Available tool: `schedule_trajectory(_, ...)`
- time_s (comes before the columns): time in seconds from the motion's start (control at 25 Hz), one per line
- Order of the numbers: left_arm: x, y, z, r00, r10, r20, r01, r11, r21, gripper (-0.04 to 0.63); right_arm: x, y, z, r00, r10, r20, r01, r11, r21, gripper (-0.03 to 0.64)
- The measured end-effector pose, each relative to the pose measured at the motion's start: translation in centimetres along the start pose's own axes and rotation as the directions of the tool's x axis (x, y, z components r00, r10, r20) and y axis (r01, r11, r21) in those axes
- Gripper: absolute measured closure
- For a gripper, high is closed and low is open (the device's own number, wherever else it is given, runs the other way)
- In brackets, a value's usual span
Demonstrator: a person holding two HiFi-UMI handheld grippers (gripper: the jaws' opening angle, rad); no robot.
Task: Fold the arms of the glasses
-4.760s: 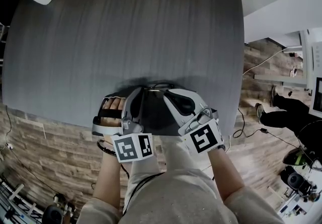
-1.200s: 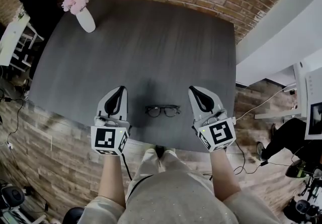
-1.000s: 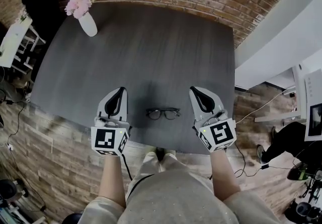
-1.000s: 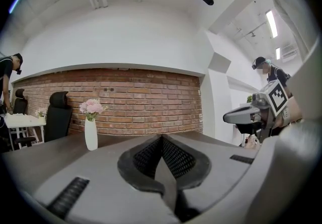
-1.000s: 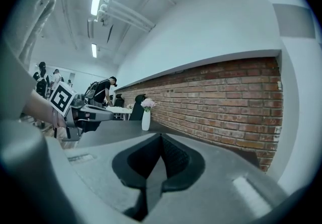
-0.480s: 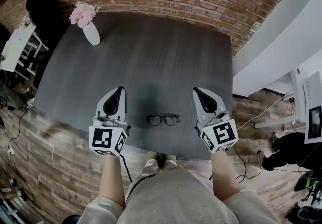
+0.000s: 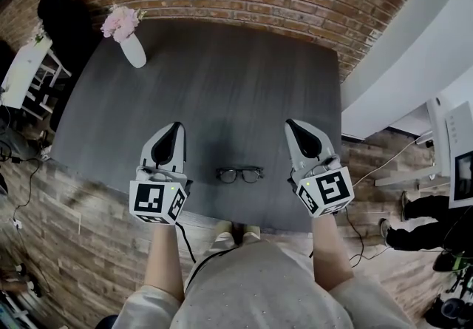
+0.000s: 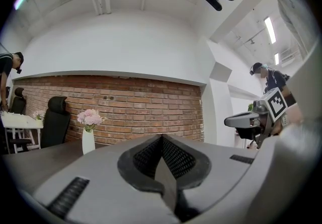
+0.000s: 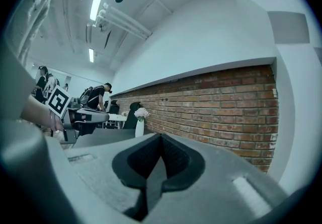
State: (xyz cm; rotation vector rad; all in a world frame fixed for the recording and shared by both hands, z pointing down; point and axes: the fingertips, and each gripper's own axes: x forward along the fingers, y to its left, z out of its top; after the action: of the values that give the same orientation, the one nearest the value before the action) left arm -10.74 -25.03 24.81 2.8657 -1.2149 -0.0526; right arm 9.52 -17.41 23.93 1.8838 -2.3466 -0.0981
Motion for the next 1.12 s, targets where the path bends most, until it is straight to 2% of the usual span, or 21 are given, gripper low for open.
schedule_trajectory(1.12, 1.0, -0.5, -1.0, 1.0, -0.022, -0.011, 0.022, 1.0, -0.017, 0.597, 0.6, -0.3, -0.9, 1.0, 0.01, -0.018, -0.01, 1.0, 0.006, 0.617)
